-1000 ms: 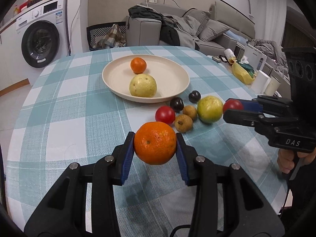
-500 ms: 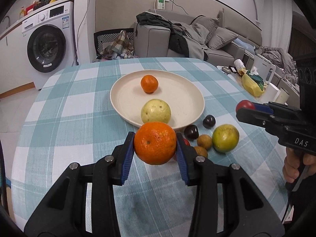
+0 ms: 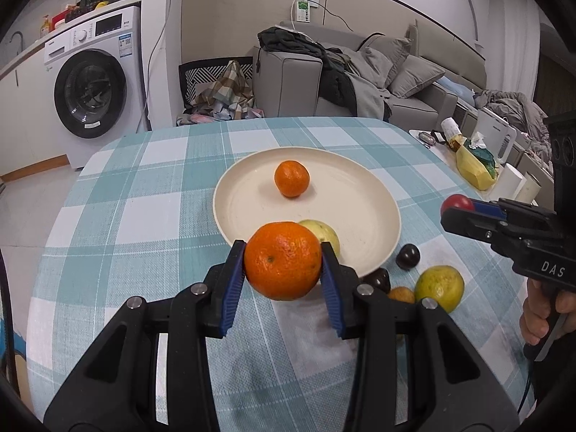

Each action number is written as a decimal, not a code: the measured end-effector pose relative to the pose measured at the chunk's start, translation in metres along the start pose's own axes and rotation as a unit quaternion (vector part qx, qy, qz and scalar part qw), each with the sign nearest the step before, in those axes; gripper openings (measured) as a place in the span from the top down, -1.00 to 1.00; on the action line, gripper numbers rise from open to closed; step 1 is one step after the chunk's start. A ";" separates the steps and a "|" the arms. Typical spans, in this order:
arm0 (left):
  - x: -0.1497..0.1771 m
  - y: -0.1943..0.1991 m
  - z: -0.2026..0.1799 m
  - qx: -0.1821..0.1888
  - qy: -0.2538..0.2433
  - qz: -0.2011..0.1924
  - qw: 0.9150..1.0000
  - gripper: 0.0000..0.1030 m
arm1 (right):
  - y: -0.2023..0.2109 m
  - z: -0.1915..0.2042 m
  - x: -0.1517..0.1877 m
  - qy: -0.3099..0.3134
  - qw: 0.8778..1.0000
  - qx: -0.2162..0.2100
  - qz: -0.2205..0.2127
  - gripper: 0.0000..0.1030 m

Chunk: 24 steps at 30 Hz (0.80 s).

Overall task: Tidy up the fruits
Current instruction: 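Carry tangerine and tomato onto the plate and open both tools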

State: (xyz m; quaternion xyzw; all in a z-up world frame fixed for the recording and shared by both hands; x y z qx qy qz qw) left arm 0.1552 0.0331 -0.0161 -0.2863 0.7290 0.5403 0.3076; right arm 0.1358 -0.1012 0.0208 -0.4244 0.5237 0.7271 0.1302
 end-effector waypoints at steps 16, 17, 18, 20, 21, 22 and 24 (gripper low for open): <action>-0.021 -0.033 0.025 -0.013 0.007 0.000 1.000 0.28 | -0.030 -0.009 -0.014 0.000 1.000 0.001 0.017 0.40; -0.021 -0.034 0.025 -0.015 0.007 0.001 1.000 0.28 | -0.032 -0.009 -0.014 0.001 1.000 0.003 0.018 0.40; -0.021 -0.037 0.026 -0.016 0.008 0.002 1.000 0.28 | -0.035 -0.010 -0.015 0.001 1.000 0.003 0.021 0.40; -0.021 -0.041 0.028 -0.019 0.009 0.004 1.000 0.28 | -0.039 -0.010 -0.015 0.001 1.000 0.002 0.026 0.40; -0.021 -0.043 0.030 -0.019 0.009 0.005 1.000 0.28 | -0.042 -0.010 -0.015 0.003 1.000 0.001 0.029 0.40; -0.022 -0.045 0.031 -0.019 0.009 0.007 1.000 0.28 | -0.044 -0.010 -0.016 0.005 1.000 0.002 0.030 0.40; -0.022 -0.050 0.034 -0.022 0.007 0.010 1.000 0.28 | -0.049 -0.010 -0.016 0.009 0.999 0.003 0.034 0.40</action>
Point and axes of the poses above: each gripper's, at about its wrist camera, not at the fingertips, and y roughly against the way its jaws point, z to its left, x to its underside, the point moved 2 cm from there along -y, roughly the way its jaws point, and after that the axes turned 11 degrees about x, right-handed, at the moved point
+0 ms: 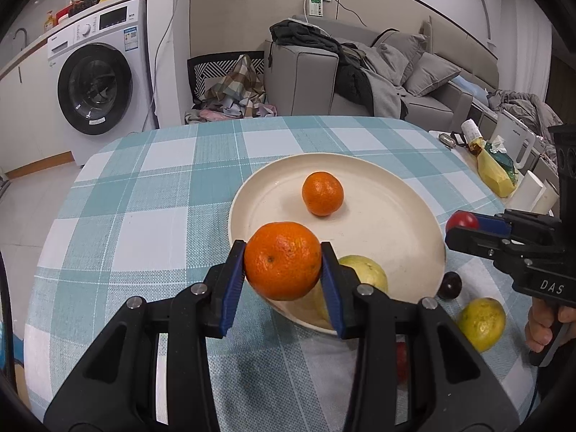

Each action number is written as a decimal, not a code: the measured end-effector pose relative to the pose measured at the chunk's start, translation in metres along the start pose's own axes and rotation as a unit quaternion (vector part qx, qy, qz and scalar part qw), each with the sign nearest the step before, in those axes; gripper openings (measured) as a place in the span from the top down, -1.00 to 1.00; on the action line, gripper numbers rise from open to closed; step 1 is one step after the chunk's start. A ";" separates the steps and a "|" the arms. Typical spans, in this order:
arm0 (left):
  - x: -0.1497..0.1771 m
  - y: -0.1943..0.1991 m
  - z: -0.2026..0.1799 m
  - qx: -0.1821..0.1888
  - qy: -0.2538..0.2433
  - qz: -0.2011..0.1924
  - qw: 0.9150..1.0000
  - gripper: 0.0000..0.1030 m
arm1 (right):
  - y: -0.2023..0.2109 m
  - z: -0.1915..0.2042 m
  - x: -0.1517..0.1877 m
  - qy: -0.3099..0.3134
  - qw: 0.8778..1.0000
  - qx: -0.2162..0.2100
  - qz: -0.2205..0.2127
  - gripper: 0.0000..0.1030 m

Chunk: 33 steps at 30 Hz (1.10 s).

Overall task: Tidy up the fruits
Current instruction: 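Carry tangerine and tomato onto the plate and open both tools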

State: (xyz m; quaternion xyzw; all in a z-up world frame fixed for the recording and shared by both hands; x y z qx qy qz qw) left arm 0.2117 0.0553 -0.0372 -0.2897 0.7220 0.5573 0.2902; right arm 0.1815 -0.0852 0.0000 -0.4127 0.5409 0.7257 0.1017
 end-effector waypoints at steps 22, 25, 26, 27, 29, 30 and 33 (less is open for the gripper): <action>0.002 -0.023 0.005 0.002 -0.001 0.015 1.000 0.28 | -0.022 0.003 0.000 0.006 1.000 -0.008 0.020 0.40; 0.003 -0.024 0.003 -0.001 -0.007 0.018 1.000 0.28 | -0.023 0.003 0.000 0.004 1.000 -0.008 0.020 0.40; 0.003 -0.026 0.002 0.001 -0.008 0.020 1.000 0.28 | -0.023 0.003 0.000 0.003 1.000 -0.008 0.020 0.40; 0.004 -0.026 0.001 0.004 -0.009 0.022 1.000 0.28 | -0.023 0.003 0.001 0.002 1.000 -0.009 0.020 0.40; 0.005 -0.025 0.000 0.008 -0.009 0.024 1.000 0.28 | -0.022 0.003 0.001 -0.001 1.000 -0.008 0.019 0.39; 0.005 -0.024 0.000 0.009 -0.009 0.023 1.000 0.28 | -0.022 0.003 0.001 -0.002 1.000 -0.002 0.015 0.37; 0.006 -0.024 -0.001 0.007 -0.010 0.024 1.000 0.28 | -0.019 0.000 0.001 -0.004 1.000 0.008 0.010 0.28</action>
Point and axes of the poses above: each gripper's, at about its wrist camera, not at the fingertips, and y roughly against the way its jaws point, z to its left, x to its underside, the point moved 2 cm from there along -y, roughly the way its jaws point, and after that the axes turned 11 degrees about x, right-handed, at the moved point
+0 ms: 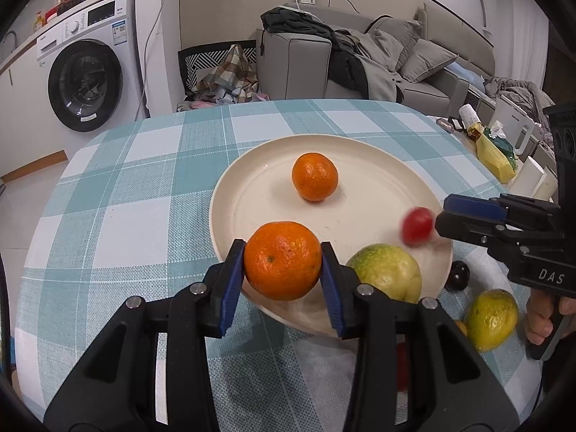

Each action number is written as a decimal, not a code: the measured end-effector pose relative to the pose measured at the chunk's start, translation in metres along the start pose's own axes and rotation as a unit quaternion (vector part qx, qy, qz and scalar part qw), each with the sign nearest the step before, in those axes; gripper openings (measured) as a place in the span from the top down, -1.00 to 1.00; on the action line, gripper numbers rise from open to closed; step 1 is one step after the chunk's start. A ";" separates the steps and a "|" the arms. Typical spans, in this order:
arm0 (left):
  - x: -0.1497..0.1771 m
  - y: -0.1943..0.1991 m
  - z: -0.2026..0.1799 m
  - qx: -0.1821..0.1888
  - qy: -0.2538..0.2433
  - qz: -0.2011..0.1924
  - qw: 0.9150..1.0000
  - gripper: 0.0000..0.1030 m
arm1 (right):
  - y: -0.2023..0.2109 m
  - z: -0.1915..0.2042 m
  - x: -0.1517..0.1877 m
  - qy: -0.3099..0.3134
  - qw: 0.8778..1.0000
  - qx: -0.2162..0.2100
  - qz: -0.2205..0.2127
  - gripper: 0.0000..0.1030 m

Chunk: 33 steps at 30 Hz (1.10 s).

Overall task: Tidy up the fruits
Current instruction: 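Carry tangerine and tomato onto the plate and open both tools, then close the right tool around the large yellow-green guava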

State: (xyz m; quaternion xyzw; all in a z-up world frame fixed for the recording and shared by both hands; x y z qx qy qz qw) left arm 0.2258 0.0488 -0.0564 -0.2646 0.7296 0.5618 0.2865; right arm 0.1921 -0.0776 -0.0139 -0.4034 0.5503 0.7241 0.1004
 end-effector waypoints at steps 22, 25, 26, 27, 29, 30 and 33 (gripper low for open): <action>0.023 0.076 -0.012 -0.013 0.031 -0.046 0.998 -0.99 | 0.060 -0.019 0.022 -0.033 0.998 0.038 -0.025 -1.00; 0.034 0.087 -0.022 -0.013 0.023 -0.048 0.999 -0.99 | 0.069 -0.014 0.032 -0.023 0.999 0.041 -0.023 -1.00; 0.038 0.089 -0.026 -0.015 0.019 -0.045 0.999 -0.99 | 0.071 -0.013 0.034 -0.021 0.998 0.044 -0.025 -1.00; 0.041 0.091 -0.029 -0.017 0.016 -0.044 0.999 -0.99 | 0.074 -0.011 0.036 -0.019 0.998 0.046 -0.024 -1.00; 0.048 0.094 -0.036 -0.016 0.009 -0.039 0.999 -0.99 | 0.075 -0.009 0.039 -0.018 0.999 0.044 -0.019 -1.00; 0.051 0.096 -0.040 -0.011 0.007 -0.039 0.999 -0.99 | 0.076 -0.007 0.040 -0.017 0.999 0.043 -0.018 -1.00; 0.057 0.098 -0.050 -0.010 -0.004 -0.034 0.999 -0.99 | 0.079 -0.003 0.047 -0.013 0.999 0.039 -0.013 -1.00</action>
Point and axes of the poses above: each gripper's, at about its wrist camera, not at the fingertips, and y roughly against the way its jaws point, z to its left, x to its underside, the point moved 2 cm from there along -y, roughly the way its jaws point, and after that the axes turned 11 degrees about x, right-handed, at the moved point
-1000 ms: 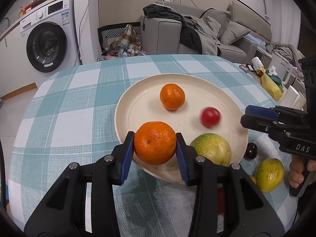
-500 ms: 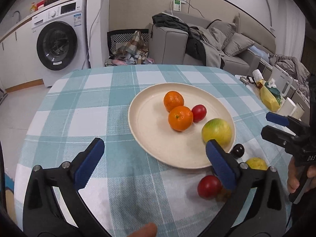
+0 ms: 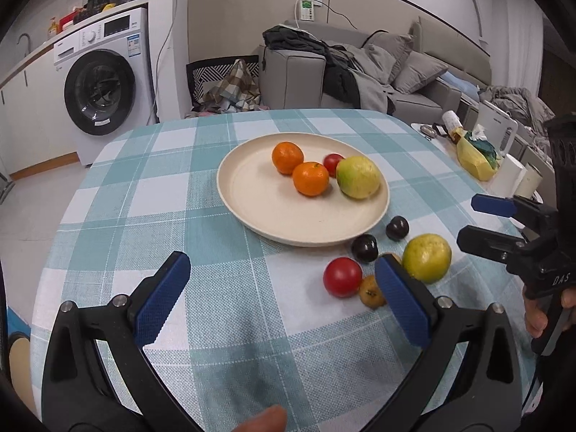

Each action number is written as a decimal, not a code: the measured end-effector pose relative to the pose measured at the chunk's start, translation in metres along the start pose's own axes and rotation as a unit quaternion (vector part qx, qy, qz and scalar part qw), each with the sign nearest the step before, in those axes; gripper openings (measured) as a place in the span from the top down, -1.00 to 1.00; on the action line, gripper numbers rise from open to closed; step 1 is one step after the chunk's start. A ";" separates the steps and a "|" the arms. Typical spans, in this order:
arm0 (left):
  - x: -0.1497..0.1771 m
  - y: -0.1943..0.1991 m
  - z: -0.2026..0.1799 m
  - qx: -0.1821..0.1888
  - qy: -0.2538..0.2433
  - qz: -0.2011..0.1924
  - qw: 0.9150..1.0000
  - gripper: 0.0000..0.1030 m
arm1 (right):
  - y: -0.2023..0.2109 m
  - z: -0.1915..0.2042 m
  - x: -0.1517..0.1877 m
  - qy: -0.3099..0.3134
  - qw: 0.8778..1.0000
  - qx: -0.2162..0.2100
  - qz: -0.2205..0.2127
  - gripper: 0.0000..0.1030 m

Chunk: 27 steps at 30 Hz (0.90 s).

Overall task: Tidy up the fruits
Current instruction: 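Close the right tool around the large yellow-green guava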

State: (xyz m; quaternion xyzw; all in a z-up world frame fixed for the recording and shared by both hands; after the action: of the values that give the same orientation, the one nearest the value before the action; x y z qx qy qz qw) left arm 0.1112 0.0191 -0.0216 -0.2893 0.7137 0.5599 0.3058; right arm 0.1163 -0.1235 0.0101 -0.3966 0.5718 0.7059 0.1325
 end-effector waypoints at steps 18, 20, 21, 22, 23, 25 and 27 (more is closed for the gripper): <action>0.011 -0.022 -0.006 0.022 0.011 0.036 0.999 -0.99 | -0.029 0.013 0.024 0.013 0.997 -0.018 0.075 -0.99; 0.013 -0.025 -0.006 0.023 0.013 0.043 0.999 -0.99 | -0.030 0.014 0.025 0.014 0.997 -0.023 0.076 -0.98; 0.014 -0.026 -0.006 0.024 0.014 0.044 0.999 -0.99 | -0.030 0.014 0.026 0.014 0.997 -0.025 0.076 -0.98; 0.015 -0.027 -0.007 0.027 0.013 0.046 0.998 -0.99 | -0.030 0.015 0.026 0.015 0.997 -0.028 0.076 -0.97; 0.015 -0.028 -0.008 0.029 0.012 0.049 0.998 -0.99 | -0.031 0.015 0.027 0.015 0.997 -0.030 0.075 -0.95; 0.016 -0.030 -0.009 0.030 0.010 0.051 0.998 -0.99 | -0.032 0.017 0.027 0.016 0.996 -0.034 0.076 -0.85; 0.017 -0.031 -0.010 0.030 0.009 0.054 0.998 -0.99 | -0.034 0.018 0.028 0.020 0.996 -0.034 0.080 -0.79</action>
State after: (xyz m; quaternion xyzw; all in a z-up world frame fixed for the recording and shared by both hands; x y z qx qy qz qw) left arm 0.1223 0.0023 -0.0517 -0.2462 0.7472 0.5513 0.2777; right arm 0.1126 -0.1039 -0.0334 -0.3679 0.5798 0.7252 0.0507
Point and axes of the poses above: each gripper's, at about its wrist camera, not at the fingertips, and y roughly against the way its jaws point, z to its left, x to its underside, the point moved 2 cm from there along -y, roughly the way its jaws point, and after that the axes turned 11 degrees about x, right-handed, at the moved point
